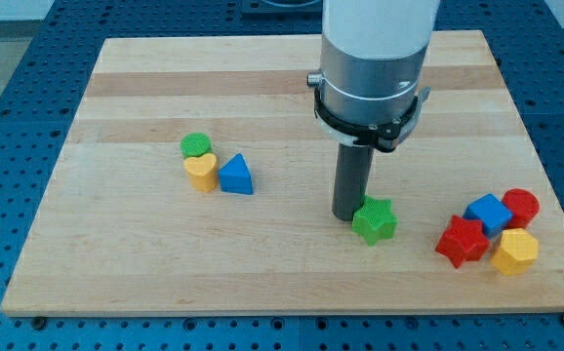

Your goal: Push the green star closer to the red star

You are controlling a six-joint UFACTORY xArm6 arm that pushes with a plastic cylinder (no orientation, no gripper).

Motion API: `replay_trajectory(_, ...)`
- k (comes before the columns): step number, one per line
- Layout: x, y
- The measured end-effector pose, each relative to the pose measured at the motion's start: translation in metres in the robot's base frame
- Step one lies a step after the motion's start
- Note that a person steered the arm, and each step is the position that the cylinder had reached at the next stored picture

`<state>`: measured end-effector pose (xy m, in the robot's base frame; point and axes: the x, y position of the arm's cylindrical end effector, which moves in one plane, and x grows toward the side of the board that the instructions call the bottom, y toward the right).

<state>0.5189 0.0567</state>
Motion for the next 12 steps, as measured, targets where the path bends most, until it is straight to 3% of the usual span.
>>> replay_trajectory(5,0.034,0.002)
replay_trajectory(10,0.034,0.046)
replay_trajectory(11,0.034,0.037)
replay_trajectory(12,0.034,-0.014)
